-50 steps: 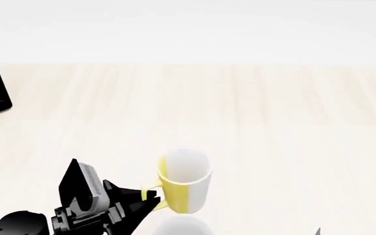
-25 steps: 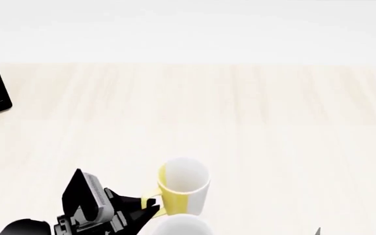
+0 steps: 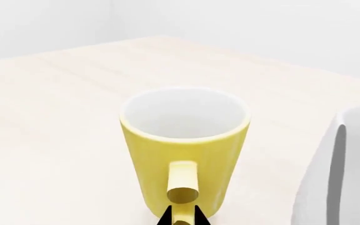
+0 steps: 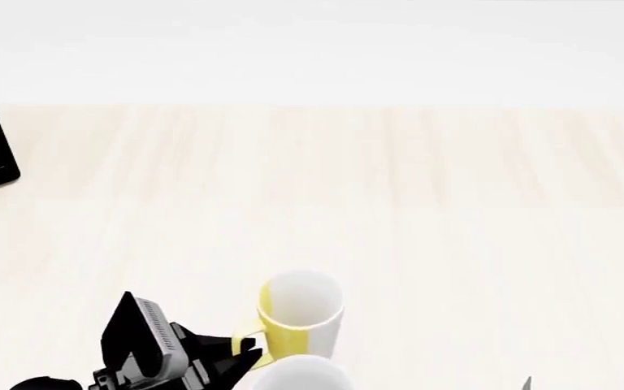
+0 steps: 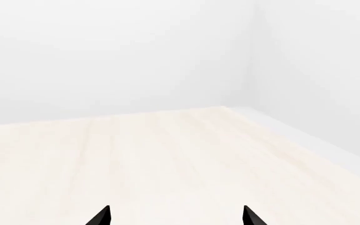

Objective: Put the yellow and white mug to the front of the white mug.

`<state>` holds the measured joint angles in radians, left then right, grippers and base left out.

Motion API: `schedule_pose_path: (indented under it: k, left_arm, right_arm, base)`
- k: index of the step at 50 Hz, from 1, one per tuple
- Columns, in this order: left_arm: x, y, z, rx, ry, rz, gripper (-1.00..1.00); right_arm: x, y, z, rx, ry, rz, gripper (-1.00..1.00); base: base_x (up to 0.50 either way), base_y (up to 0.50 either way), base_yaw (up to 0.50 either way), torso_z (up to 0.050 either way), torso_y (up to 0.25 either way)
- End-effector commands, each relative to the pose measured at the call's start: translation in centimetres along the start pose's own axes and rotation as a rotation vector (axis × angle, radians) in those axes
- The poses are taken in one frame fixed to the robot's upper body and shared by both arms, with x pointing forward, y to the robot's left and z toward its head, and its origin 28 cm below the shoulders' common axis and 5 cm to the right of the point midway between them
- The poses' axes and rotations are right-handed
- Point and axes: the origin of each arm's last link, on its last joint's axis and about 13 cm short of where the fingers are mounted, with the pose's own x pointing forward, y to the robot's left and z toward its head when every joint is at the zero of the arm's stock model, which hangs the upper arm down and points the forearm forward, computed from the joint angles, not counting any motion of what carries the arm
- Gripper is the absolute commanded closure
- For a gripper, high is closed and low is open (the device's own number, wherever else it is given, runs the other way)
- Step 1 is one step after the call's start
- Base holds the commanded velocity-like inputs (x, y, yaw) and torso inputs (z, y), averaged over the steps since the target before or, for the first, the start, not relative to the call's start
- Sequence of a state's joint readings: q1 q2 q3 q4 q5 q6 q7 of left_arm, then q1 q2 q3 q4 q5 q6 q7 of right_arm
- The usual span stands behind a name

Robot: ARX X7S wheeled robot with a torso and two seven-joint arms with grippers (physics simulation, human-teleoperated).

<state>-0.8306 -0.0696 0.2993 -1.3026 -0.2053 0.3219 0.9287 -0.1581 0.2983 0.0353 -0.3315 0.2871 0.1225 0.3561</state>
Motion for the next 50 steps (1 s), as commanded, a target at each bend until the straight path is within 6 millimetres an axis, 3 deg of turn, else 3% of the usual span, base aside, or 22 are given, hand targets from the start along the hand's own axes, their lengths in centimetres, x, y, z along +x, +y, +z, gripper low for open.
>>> schedule_pose_path:
  k: [1, 22, 23, 50]
  left_arm:
    - [-0.19, -0.19, -0.53, -0.027, 0.003, 0.023, 1.0]
    - [-0.17, -0.24, -0.58, -0.023, 0.003, 0.032, 1.0]
    - [-0.18, -0.32, -0.69, -0.003, 0.019, 0.049, -1.0]
    - [-0.05, -0.39, -0.66, -0.014, 0.005, 0.027, -1.0]
  right_arm:
    - [-0.05, -0.01, 0.06, 0.0, -0.002, 0.0, -1.0]
    - [-0.08, 0.01, 0.03, 0.0, -0.002, 0.003, -1.0]
    - [-0.07, 0.01, 0.02, -0.001, -0.002, 0.002, -1.0]
    - [0.01, 0.08, -0.06, -0.001, 0.002, 0.005, -1.0]
  base:
    - [0.0, 0.0, 0.0, 0.0, 0.0]
    - [0.0, 0.0, 0.0, 0.0, 0.0]
    - [0.0, 0.0, 0.0, 0.0, 0.0]
    - [0.0, 0.0, 0.0, 0.0, 0.0]
